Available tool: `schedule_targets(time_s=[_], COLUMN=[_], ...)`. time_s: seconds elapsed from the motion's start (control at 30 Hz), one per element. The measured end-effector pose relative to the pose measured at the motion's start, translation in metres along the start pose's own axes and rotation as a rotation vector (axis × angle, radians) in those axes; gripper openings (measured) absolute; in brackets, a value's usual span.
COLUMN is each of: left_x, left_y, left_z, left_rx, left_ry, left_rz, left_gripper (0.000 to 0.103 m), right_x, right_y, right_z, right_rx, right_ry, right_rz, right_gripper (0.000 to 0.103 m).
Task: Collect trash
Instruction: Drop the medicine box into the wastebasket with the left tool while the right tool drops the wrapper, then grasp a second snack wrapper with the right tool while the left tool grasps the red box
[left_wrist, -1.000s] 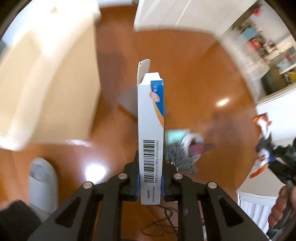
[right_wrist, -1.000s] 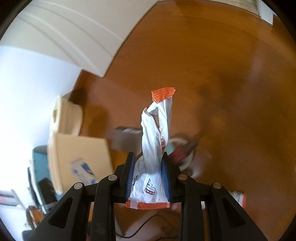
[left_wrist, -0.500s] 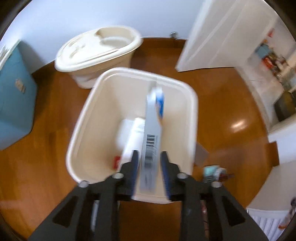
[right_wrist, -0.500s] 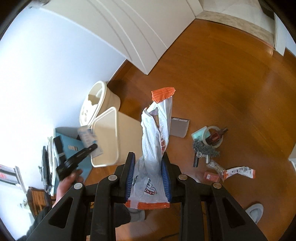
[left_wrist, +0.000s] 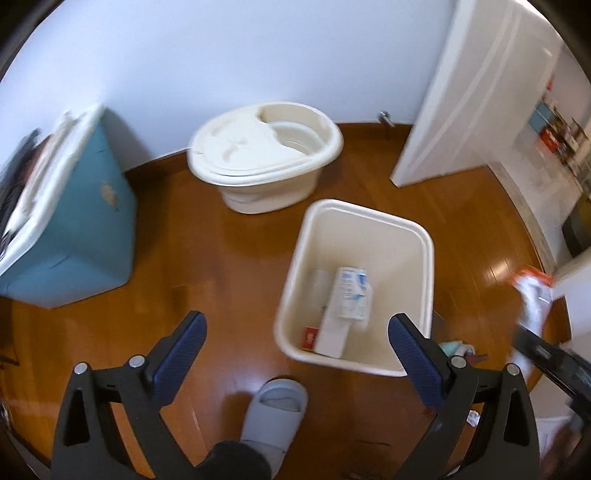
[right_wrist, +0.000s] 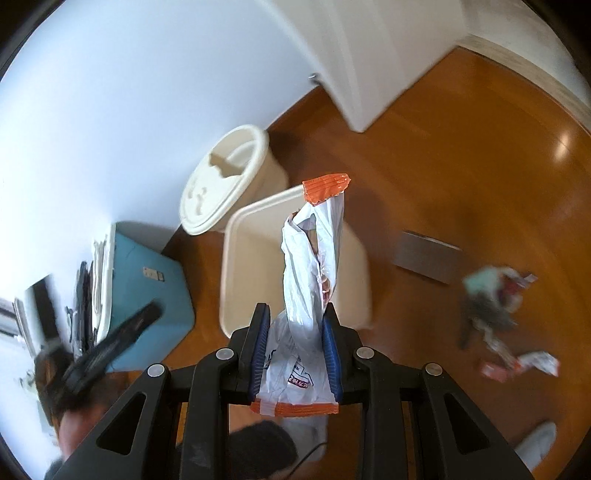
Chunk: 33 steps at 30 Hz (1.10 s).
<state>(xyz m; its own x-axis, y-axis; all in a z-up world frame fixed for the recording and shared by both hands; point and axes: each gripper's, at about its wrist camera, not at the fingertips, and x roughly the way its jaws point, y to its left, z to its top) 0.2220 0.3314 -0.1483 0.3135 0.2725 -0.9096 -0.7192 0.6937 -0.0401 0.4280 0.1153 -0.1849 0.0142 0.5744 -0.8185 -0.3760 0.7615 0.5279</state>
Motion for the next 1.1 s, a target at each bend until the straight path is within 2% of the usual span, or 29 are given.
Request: schedule_targets(time_s=[0.1, 0.13, 0.2, 0.27, 0.33, 0.4, 0.5, 0.63, 0.8, 0.97, 1.1], left_x=[-0.002, -0.001, 0.002, 0.008, 0.010, 0.005, 0.003, -0.003, -0.017, -0.033, -0.030], left_y=[0.021, 0.026, 0.033, 0.032, 0.031, 0.028, 0.025, 0.013, -0.016, -0.065, -0.123], left_z=[0.002, 0.001, 0.000, 0.003, 0.005, 0.006, 0.008, 0.007, 0.001, -0.019, -0.046], left_rx=[-0.043, -0.063, -0.087, -0.094, -0.087, -0.075, -0.068, -0.048, 0.024, 0.142, 0.254], left_ry=[-0.004, -0.005, -0.001, 0.018, 0.024, 0.012, -0.003, -0.015, -0.050, -0.106, -0.105], left_rz=[-0.012, -0.010, -0.013, -0.033, -0.047, -0.043, -0.046, -0.074, -0.135, -0.163, -0.187], left_gripper=[0.103, 0.103, 0.103, 0.103, 0.103, 0.103, 0.103, 0.103, 0.103, 0.103, 0.103], right_x=[0.047, 0.065, 0.095, 0.125, 0.145, 0.161, 0.171, 0.141, 0.051, -0.054, -0.089], right_y=[0.030, 0.041, 0.055, 0.065, 0.070, 0.072, 0.074, 0.070, 0.020, -0.085, -0.189], right_z=[0.004, 0.005, 0.009, 0.013, 0.016, 0.019, 0.021, 0.022, 0.005, -0.028, -0.056], right_rx=[-0.033, -0.064, -0.108, -0.135, -0.161, -0.195, -0.215, -0.244, -0.201, -0.134, -0.039], right_ry=[0.016, 0.020, 0.042, 0.067, 0.074, 0.105, 0.145, 0.125, 0.129, 0.119, 0.169], right_rz=[-0.018, -0.048, -0.118, -0.172, -0.214, -0.246, -0.249, -0.226, -0.218, -0.329, -0.446], right_gripper=[0.033, 0.034, 0.042, 0.083, 0.101, 0.103, 0.103, 0.103, 0.103, 0.103, 0.103])
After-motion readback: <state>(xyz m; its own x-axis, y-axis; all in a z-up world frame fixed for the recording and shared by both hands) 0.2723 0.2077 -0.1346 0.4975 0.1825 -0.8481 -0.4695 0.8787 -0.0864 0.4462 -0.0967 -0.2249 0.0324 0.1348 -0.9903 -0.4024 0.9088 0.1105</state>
